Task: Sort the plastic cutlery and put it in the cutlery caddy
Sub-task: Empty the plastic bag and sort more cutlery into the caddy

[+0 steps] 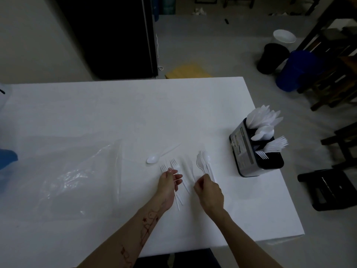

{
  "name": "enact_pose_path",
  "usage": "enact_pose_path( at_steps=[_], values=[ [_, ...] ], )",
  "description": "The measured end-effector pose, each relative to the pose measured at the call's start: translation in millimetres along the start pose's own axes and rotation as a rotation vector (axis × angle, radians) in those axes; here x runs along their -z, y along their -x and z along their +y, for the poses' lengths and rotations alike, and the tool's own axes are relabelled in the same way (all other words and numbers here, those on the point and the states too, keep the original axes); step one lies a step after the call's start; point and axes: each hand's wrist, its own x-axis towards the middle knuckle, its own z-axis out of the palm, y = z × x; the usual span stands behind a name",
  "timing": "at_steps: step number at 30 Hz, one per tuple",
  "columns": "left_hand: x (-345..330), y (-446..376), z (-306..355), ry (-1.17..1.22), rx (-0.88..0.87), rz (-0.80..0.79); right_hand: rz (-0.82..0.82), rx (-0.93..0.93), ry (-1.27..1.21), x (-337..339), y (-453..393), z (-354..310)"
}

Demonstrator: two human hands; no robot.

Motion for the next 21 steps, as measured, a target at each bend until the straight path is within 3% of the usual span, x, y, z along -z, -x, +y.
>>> enact_pose_path(
  at_steps=[11, 21],
  values=[
    [-8.3, -0.7, 6.0, 0.047, -0.01, -0.067, 0.071, 0.092, -0.397, 4.9, 2.6, -5.1],
    [-2.7, 0.7, 10.5, 0.223, -0.015, -0.138, 0.049, 0.237, -0.263, 5.9, 4.3, -10.4]
  ],
)
